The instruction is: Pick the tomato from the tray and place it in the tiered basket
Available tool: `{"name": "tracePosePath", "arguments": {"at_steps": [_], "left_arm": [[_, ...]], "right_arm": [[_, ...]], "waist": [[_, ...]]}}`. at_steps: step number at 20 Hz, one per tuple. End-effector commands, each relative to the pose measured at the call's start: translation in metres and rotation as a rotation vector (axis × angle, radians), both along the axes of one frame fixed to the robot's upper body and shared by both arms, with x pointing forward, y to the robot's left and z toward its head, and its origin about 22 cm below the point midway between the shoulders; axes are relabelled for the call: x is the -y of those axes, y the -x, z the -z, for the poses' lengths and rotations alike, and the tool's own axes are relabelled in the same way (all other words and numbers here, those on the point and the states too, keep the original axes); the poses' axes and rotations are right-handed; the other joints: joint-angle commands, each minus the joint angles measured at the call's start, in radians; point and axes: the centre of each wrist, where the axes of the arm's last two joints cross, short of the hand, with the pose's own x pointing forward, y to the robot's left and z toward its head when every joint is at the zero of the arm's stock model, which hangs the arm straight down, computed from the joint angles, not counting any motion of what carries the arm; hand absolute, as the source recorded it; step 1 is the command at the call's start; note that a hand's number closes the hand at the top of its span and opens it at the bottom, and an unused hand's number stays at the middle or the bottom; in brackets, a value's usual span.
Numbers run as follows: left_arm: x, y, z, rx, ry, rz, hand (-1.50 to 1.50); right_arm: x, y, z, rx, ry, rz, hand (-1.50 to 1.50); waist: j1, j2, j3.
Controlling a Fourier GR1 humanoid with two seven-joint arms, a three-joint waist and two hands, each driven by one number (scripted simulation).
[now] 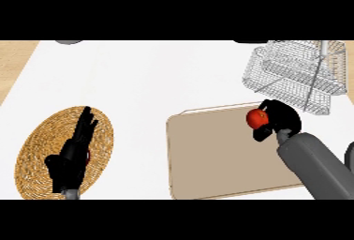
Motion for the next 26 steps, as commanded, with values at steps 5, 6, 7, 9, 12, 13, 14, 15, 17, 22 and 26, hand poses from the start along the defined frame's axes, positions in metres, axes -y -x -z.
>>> {"name": "tracePosePath", "arguments": {"at_steps": [5, 6, 7, 9, 12, 13, 14, 15, 17, 22, 26], "left_arm": [[-0.026, 0.030, 0.032, -0.205, -0.010, -0.087, 0.00], [-0.026, 0.033, 0.033, -0.206, 0.007, -0.115, 0.00], [-0.021, 0.020, 0.027, -0.183, -0.005, -0.109, 0.00], [-0.016, 0.041, 0.040, -0.214, 0.007, -0.107, 0.00], [-0.028, 0.037, 0.039, -0.220, 0.005, -0.116, 0.00], [-0.026, 0.044, 0.041, -0.217, 0.009, -0.133, 0.00], [-0.029, 0.038, 0.038, -0.210, 0.001, -0.130, 0.00], [-0.012, 0.038, 0.037, -0.185, 0.008, -0.085, 0.00], [-0.023, 0.041, 0.035, -0.209, 0.007, -0.124, 0.00], [-0.028, 0.042, 0.043, -0.219, 0.033, -0.095, 0.00], [-0.019, 0.024, 0.040, -0.195, 0.017, -0.072, 0.00]], "right_arm": [[0.166, 0.036, -0.060, 0.216, -0.008, -0.073, 1.50], [0.167, 0.039, -0.071, 0.297, -0.067, -0.047, 1.50], [0.172, 0.032, -0.088, 0.363, -0.137, -0.027, 1.50], [0.193, 0.044, -0.106, 0.447, -0.149, 0.007, 1.50], [0.209, 0.051, -0.145, 0.578, -0.233, 0.004, 1.50], [0.209, 0.048, -0.173, 0.643, -0.262, 0.006, 1.50], [0.217, 0.054, -0.183, 0.697, -0.227, -0.006, 1.50], [0.221, 0.059, -0.195, 0.717, -0.196, -0.024, 1.50], [0.231, 0.072, -0.217, 0.754, -0.155, -0.059, 1.50], [0.229, 0.085, -0.252, 0.772, -0.126, -0.062, 1.50], [0.230, 0.094, -0.286, 0.818, -0.139, -0.016, 1.50]], "waist": [[-0.022, 0.019, -0.018], [-0.050, 0.008, -0.019], [-0.039, 0.015, -0.019], [-0.048, 0.007, -0.020], [-0.064, 0.006, -0.021], [-0.062, 0.000, -0.023], [-0.056, 0.006, -0.022], [-0.041, 0.008, -0.021], [-0.048, 0.005, -0.021], [-0.015, 0.014, -0.023], [0.000, 0.020, -0.022]]}}
